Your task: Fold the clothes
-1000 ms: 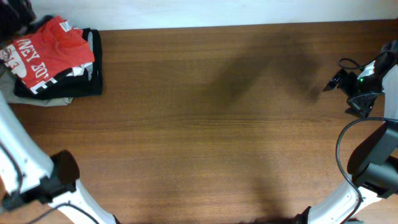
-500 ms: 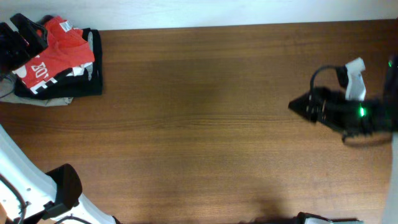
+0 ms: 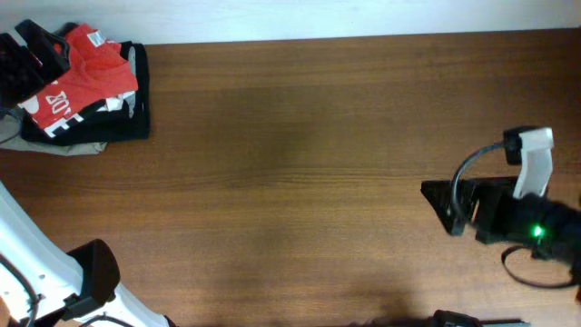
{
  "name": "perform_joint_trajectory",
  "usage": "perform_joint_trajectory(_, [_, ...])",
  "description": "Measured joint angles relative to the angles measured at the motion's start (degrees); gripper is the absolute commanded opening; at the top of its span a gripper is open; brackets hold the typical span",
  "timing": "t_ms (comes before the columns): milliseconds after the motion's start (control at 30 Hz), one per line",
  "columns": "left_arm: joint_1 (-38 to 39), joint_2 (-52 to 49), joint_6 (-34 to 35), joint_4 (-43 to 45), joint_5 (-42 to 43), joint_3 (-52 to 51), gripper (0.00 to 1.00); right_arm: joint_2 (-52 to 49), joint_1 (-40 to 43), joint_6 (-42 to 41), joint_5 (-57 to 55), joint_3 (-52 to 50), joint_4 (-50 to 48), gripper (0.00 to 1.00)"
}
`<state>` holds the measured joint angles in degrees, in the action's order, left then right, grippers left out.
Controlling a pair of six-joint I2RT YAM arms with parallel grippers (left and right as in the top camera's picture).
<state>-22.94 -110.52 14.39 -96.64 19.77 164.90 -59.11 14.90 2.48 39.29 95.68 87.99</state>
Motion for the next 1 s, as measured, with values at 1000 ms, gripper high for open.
perform_joint_trajectory(1000, [0.0,0.02,0.0,-0.04,0.42,-0.15,0.99,58.27,-16.57,0.33,-29.73,-95.1,-84.59,0.99])
